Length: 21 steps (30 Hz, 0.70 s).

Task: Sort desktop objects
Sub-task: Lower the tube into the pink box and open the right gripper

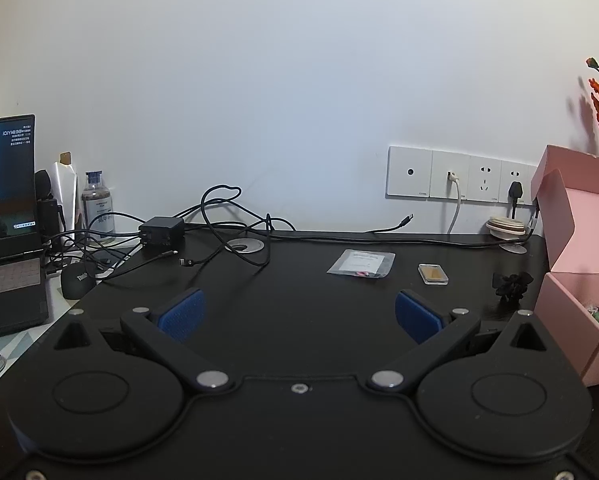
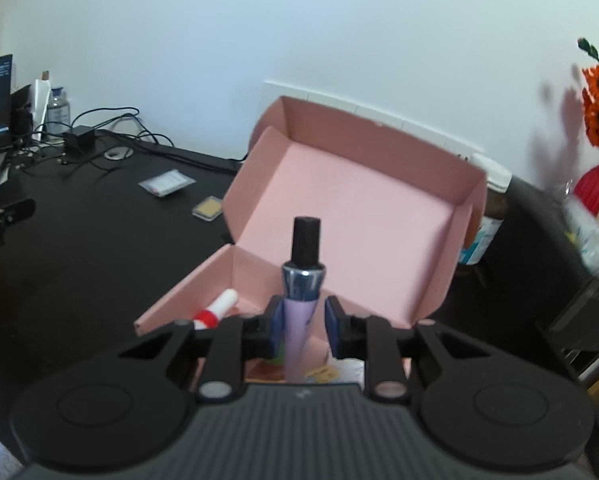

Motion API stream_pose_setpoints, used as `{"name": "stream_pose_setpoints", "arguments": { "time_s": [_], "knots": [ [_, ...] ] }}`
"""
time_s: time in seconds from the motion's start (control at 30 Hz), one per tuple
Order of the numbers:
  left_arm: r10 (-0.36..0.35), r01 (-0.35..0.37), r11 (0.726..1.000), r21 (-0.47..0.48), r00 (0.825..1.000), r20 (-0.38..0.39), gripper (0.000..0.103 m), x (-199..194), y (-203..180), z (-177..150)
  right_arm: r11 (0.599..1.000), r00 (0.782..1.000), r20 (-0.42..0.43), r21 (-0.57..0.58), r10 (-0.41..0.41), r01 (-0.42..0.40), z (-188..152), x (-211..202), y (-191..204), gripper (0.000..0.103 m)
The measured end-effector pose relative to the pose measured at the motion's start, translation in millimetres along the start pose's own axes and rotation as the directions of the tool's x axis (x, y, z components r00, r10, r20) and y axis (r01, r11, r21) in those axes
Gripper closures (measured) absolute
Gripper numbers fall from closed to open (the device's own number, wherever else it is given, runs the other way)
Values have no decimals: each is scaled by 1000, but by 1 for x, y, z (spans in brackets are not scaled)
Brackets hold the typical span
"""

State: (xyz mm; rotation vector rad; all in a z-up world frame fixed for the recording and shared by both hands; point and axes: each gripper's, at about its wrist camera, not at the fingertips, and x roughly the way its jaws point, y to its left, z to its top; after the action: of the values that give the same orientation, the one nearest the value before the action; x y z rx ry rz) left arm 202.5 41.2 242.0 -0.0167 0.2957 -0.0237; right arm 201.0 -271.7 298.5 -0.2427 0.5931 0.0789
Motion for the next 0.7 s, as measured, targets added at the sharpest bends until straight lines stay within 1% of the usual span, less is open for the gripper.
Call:
{"name": "stream_pose_setpoints", "arguments": {
  "time_s": [0.13, 0.2, 0.3, 0.33, 0.43, 0.53, 0.6, 0.63, 0.67, 0.7],
  "knots": [
    [-7, 7, 1000, -3, 1000, 3, 0, 0, 0, 0, 998, 999, 16, -52, -34, 34, 6, -9, -3, 83],
    [-11, 11, 1000, -2, 1000, 3, 0, 0, 1, 0, 996, 999, -6, -68, -51, 51, 6, -6, -7, 83],
    [-14, 14, 1000, -4, 1000, 4, 0, 0, 1, 0, 996, 997, -53, -72, -55, 51, 2, 7, -10, 83],
    [-14, 14, 1000, -6, 1000, 5, 0, 0, 1, 0, 998, 997, -62, -56, -46, 42, 2, 10, -11, 83],
    [-14, 14, 1000, -9, 1000, 7, 0, -1, 2, 0, 999, 996, -82, 34, 26, -23, 1, 19, -14, 83],
    [-16, 16, 1000, -7, 1000, 4, 0, 0, 1, 0, 996, 996, -73, 75, 52, -46, -1, 25, -10, 72],
    [-14, 14, 1000, -8, 1000, 5, 0, 0, 1, 0, 996, 997, -58, 80, 48, -43, -3, 28, -5, 58],
    [-13, 13, 1000, -8, 1000, 6, 0, -1, 1, 0, 995, 998, -39, 87, 57, -53, -5, 27, -4, 52],
    [-12, 13, 1000, -8, 1000, 7, 0, -1, 1, 0, 994, 998, -17, 95, 60, -58, -7, 26, -2, 39],
    [-12, 12, 1000, -7, 1000, 7, 0, -1, 1, 0, 993, 999, 10, 102, 52, -53, -10, 25, 0, 28]
  ]
}}
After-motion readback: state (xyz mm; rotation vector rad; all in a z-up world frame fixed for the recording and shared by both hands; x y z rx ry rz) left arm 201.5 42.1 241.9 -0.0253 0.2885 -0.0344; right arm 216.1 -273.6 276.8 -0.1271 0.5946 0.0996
